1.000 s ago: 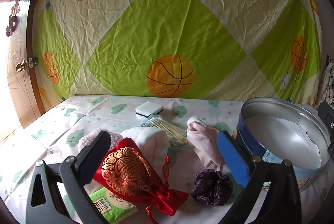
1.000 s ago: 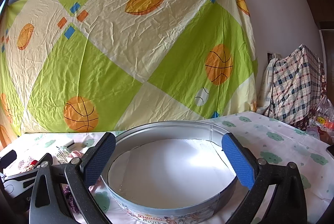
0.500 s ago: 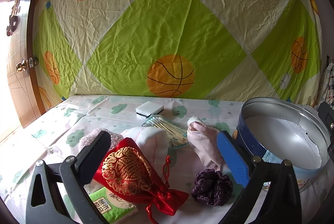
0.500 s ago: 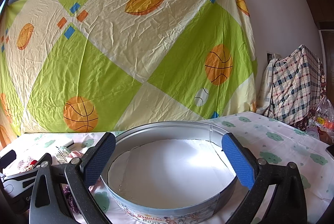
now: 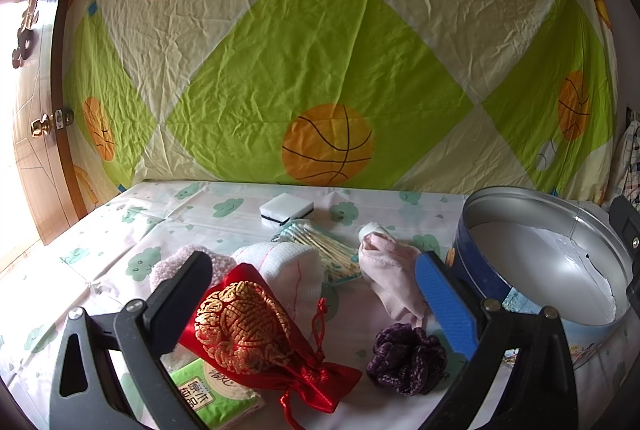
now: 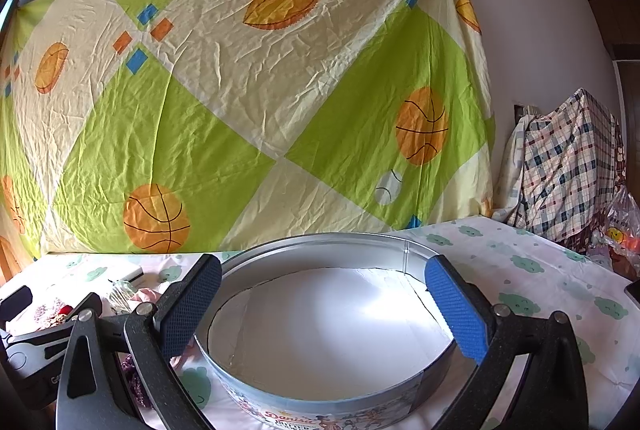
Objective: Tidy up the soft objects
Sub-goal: 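Grasp the purple scrunchie with the right tool while the left tool approaches the red pouch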
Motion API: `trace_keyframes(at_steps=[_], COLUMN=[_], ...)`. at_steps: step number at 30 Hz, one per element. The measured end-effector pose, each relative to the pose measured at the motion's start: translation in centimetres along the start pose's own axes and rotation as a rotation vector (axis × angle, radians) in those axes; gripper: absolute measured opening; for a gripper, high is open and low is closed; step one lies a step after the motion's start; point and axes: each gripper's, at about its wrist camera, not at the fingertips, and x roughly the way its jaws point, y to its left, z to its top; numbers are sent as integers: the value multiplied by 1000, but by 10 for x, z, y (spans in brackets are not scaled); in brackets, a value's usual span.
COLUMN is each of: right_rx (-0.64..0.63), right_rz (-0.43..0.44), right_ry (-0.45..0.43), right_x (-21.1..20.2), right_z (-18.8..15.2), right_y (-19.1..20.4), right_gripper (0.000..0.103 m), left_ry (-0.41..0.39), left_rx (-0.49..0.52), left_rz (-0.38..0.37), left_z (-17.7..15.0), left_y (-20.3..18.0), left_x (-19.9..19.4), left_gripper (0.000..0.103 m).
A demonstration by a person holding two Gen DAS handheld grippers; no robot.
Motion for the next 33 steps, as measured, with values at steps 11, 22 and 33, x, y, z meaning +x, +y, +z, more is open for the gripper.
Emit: trace_keyframes(at_steps=[11,22,33], right_rx=[-41,-171,-446], right_rz=[53,314,516], right_ry=[8,116,448], right_x=[0,6,35], right_z=[-2,-15,-53], right_y=[10,51,143], right_gripper=[103,102,76], left_ry=[63,206,303], left_rx=[-41,-129,-33], left_rz=[-14,32,71], left_z=[-4,-24,-45], left_y=[13,73,118], left_x=[6,-15,-39], left_gripper=[103,103,103])
